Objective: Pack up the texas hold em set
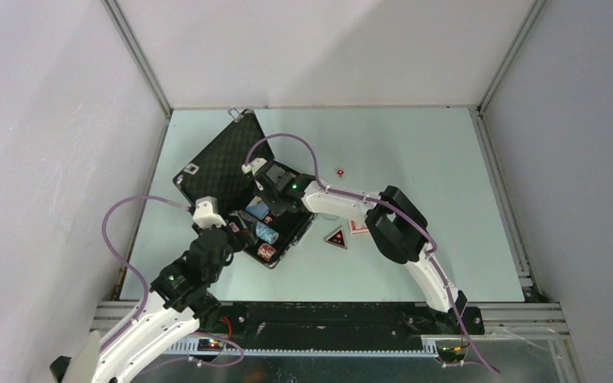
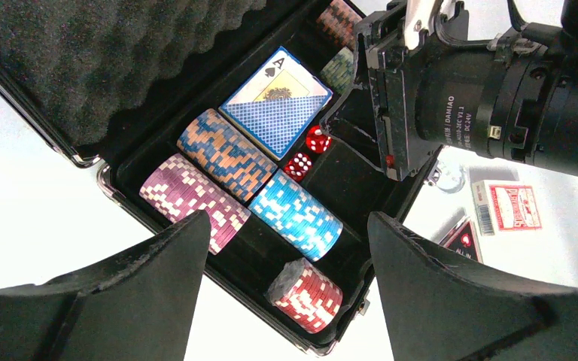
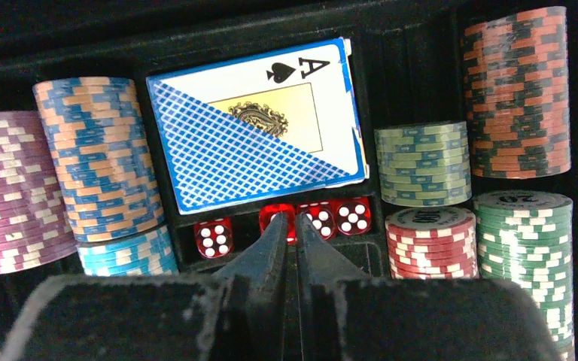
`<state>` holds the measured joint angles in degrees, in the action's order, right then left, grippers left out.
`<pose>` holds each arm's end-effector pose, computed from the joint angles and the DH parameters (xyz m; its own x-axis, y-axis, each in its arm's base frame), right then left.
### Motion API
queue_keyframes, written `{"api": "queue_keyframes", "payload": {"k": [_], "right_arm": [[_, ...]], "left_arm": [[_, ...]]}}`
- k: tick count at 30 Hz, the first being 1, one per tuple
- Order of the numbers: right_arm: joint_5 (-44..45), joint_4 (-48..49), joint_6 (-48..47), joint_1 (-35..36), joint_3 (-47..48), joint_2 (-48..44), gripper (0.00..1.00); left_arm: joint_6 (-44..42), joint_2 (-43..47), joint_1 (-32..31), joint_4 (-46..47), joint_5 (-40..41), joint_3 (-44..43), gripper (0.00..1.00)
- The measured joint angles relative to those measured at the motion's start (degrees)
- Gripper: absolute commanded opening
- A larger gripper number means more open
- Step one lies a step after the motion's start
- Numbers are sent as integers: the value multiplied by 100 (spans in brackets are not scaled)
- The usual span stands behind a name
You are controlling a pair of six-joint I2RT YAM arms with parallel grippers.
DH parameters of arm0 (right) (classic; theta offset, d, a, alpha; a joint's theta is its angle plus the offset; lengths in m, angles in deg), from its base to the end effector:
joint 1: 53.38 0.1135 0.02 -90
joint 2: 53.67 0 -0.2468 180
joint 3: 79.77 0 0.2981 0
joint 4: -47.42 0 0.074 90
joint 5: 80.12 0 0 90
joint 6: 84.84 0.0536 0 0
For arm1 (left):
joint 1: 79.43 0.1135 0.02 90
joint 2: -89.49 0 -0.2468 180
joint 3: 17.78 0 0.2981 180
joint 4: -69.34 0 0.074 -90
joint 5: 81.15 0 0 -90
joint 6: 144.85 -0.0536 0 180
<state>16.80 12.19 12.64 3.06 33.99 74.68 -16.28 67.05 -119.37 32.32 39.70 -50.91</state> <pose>0.3059 0.4495 0.1348 -0.5209 -0.5514 -0.6517 -0.7226 0.6912 -0.0073 0.1651 -0.1024 0.2098 -0.3898 -0.3717 -0.8425 -0.0566 0.9229 -0.3810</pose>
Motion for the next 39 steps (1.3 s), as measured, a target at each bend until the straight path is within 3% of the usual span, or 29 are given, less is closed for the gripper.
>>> {"api": "queue_keyframes", "payload": {"k": [14,16,20,22,32,39], "right_arm": [[-2,538,219,-20,-474,-179,17],[-4,540,245,-35,-479,-184,22],[2,481,304,-85,-479,-216,46],[0,389,339,-118,-494,-280,49],[17,251,457,-422,-1513,-1499,47],[111,282,459,-1141,-2087,-2205,46]], "left_arm": [[2,20,0,0,0,0,83],[2,22,0,0,0,0,83],[2,22,0,0,0,0,83],[2,24,0,0,0,0,83],[2,50,0,-2,0,0,83],[2,-85,0,50,-15,0,83]]}}
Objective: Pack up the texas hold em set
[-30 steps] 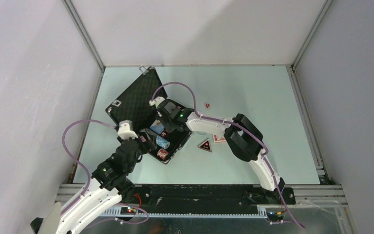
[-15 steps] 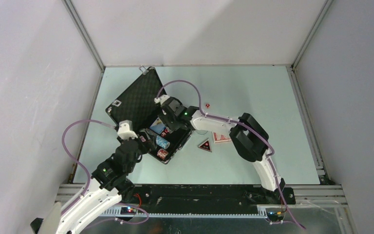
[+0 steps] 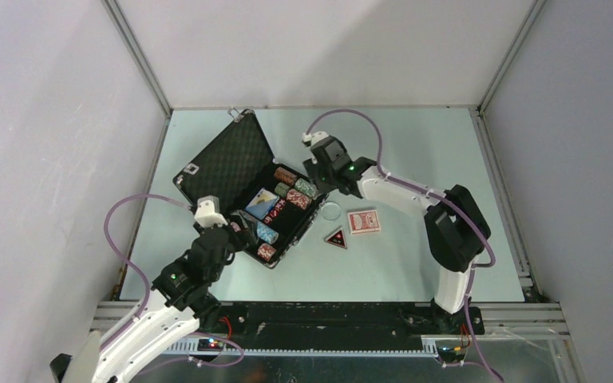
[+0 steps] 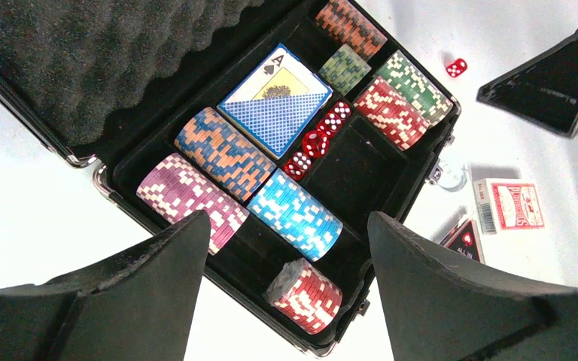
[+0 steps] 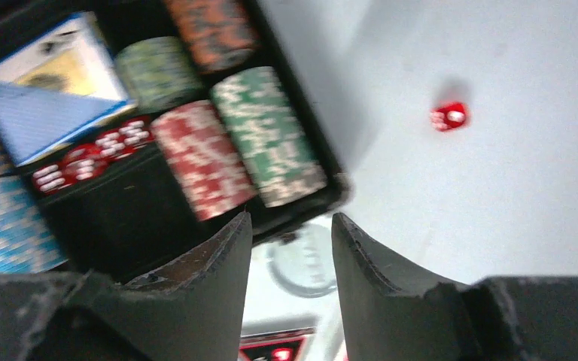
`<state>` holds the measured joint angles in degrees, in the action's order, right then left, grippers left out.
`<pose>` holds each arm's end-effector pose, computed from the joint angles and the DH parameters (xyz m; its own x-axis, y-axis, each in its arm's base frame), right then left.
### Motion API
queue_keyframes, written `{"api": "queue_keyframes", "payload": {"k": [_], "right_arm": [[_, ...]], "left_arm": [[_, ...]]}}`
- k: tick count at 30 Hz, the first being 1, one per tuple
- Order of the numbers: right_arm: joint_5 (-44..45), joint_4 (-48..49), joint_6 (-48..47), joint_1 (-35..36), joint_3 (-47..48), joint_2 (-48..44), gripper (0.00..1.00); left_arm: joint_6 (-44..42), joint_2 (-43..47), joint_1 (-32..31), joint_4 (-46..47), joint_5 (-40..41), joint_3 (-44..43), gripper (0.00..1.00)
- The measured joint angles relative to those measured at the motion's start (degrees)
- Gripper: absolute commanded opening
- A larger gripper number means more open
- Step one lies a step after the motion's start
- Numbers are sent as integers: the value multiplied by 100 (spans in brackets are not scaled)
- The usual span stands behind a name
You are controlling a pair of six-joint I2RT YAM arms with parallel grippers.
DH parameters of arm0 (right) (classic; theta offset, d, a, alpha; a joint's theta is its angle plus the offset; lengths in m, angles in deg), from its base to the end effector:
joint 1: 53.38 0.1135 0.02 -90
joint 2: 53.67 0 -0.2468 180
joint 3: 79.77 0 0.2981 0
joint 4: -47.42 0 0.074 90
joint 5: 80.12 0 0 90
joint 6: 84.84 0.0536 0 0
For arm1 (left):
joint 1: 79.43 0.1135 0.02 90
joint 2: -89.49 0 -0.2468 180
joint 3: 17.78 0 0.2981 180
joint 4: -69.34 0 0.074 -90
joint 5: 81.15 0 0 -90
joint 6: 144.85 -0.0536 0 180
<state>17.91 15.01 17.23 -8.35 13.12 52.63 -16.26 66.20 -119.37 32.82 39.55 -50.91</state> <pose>0.3359 0.3257 0.1901 -0.6277 -0.3354 -0.7025 -0.5118 0.8578 0.0478 0.1666 -0.1038 0.2081 -0.3952 -0.3686 -0.8414 -0.0566 0.9240 -0.3782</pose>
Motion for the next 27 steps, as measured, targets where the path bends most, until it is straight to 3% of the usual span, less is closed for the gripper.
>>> {"api": "queue_keyframes", "payload": {"k": [11,19,27], "right_arm": [[81,35,79,-1172,-105,422,47],[-24,-109,-120,-1379,501,1399,47],[-7,-179,-374,-1390,1023,1788,44]], "left_arm": [[2,-236,0,203,-140,0,83],[2,-426,0,350,-155,0,83],[2,-634,0,466,-197,0,83]]}}
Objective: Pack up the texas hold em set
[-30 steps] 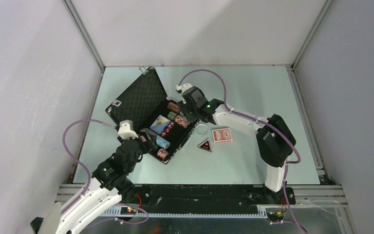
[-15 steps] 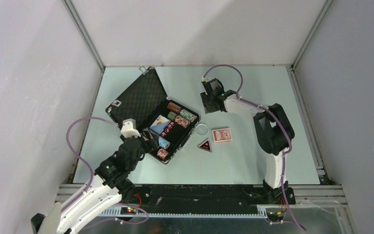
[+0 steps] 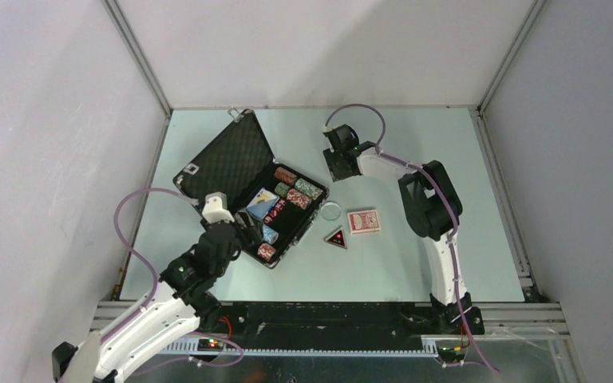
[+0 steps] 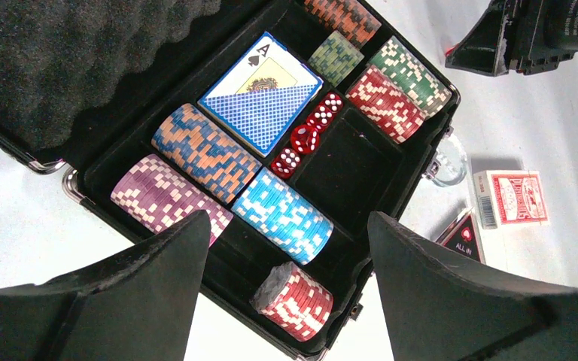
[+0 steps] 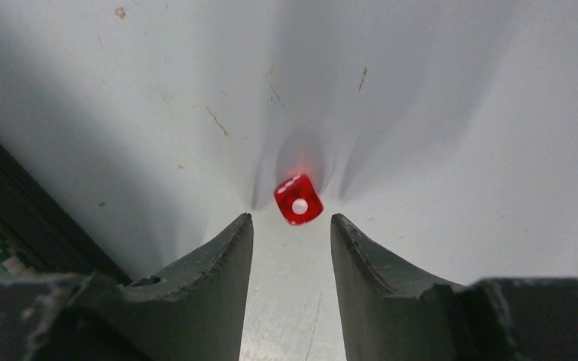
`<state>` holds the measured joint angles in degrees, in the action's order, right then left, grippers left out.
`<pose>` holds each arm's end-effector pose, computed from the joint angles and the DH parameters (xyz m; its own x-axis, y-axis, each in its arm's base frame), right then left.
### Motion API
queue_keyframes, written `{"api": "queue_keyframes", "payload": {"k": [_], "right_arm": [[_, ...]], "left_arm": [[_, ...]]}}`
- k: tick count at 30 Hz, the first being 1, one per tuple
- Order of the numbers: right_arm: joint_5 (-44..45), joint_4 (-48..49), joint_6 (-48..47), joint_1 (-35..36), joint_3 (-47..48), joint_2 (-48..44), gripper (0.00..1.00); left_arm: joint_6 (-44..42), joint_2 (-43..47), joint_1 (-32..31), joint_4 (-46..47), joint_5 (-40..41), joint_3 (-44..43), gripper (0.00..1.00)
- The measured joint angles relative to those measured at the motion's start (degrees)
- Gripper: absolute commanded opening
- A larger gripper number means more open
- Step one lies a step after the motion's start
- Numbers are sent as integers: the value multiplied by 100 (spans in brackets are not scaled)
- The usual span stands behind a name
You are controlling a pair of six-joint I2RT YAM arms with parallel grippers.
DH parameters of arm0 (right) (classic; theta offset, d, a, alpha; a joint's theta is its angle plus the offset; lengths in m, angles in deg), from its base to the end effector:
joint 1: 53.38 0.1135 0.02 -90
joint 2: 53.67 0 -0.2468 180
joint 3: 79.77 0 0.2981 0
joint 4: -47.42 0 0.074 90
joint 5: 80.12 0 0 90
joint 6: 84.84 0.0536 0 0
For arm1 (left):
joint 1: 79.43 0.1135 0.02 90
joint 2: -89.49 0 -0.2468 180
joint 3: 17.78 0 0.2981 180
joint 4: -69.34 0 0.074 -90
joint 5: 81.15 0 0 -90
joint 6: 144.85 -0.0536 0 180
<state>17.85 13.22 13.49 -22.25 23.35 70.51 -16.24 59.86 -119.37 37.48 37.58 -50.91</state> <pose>0.4398 0.2569 0.1061 -0.7604 -0.2916 -0.5803 -0.3378 0.9407 -0.0302 0.1772 -0.1147 0.1962 -0.4335 -0.3507 -0.8301 -0.0408 0.9279 -0.3707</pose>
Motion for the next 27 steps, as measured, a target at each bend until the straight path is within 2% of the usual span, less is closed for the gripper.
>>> {"api": "queue_keyframes", "payload": {"k": [7,14,27], "right_arm": [[-20,0,-157,-68,393,334,40],[-87,-9,-251,-111,431,365,27],[-173,-50,-208,-107,404,321,21]], "left_arm": [[0,-92,2,74,0,0,83],[0,-212,2,192,-2,0,83],[0,-258,2,236,-39,0,83]]}}
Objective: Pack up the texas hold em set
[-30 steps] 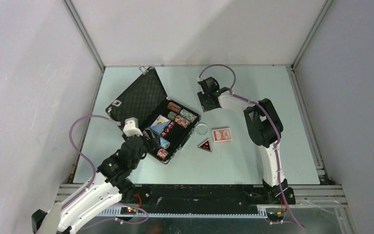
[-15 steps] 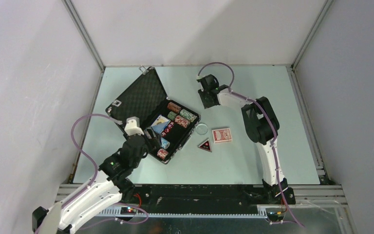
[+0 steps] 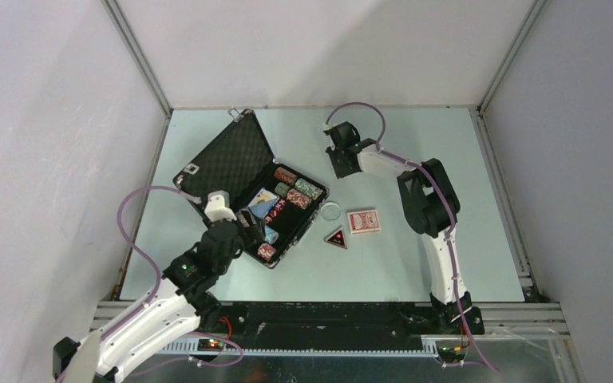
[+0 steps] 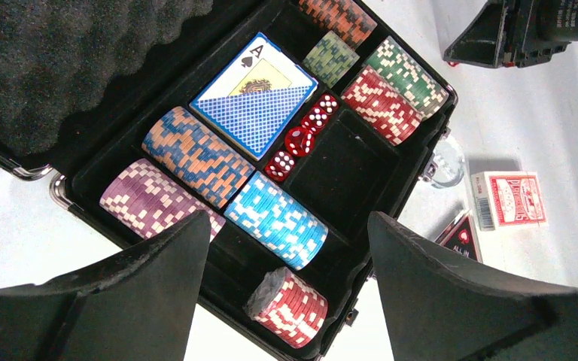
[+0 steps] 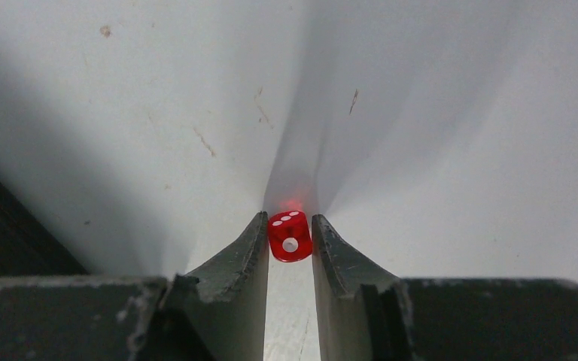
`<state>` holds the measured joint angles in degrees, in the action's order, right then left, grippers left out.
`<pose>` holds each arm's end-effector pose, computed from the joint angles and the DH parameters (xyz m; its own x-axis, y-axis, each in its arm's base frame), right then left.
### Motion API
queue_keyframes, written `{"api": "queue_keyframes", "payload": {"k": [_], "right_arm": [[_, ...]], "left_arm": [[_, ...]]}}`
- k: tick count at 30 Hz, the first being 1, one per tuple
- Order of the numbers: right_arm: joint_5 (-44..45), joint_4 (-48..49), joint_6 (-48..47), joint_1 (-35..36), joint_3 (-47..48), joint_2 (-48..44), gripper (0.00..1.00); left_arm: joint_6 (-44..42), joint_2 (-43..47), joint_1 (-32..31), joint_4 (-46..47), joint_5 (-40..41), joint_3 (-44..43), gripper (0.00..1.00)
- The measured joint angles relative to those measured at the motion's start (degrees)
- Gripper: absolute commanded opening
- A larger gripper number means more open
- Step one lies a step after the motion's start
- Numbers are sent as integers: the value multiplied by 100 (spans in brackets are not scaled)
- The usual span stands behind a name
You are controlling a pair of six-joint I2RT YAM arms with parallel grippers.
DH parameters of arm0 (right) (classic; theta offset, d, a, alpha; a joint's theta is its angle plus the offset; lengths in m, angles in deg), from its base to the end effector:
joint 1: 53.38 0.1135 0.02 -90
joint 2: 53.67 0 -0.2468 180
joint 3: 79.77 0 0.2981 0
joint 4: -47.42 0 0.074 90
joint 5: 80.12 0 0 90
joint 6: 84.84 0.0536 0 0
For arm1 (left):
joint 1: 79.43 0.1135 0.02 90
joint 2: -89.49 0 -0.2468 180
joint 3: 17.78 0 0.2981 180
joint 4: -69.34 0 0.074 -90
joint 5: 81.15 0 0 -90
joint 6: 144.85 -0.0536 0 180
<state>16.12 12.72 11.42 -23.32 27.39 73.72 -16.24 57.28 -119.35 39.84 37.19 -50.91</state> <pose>0.4553 0.2568 0.1023 -0.7525 -0.3103 -0.5809 -0.3640 0.9310 -0.0258 0.1817 -0.1189 0.1919 -0.4396 -0.3483 -0.8279 -0.0374 0.9281 -0.3705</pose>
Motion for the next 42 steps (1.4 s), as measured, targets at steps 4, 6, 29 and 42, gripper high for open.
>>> {"api": "queue_keyframes", "payload": {"k": [4,6,29,42], "right_arm": [[33,-146,63,118,-280,-323,21],[57,-225,90,262,-433,-605,20],[-800,140,1027,2282,-278,-918,12],[-1207,531,1397,2420,-160,-428,11]], "left_arm": [[0,68,0,0,0,0,83],[0,116,0,-2,2,0,83],[203,796,114,-697,367,0,86],[208,859,122,-710,343,0,86]]}}
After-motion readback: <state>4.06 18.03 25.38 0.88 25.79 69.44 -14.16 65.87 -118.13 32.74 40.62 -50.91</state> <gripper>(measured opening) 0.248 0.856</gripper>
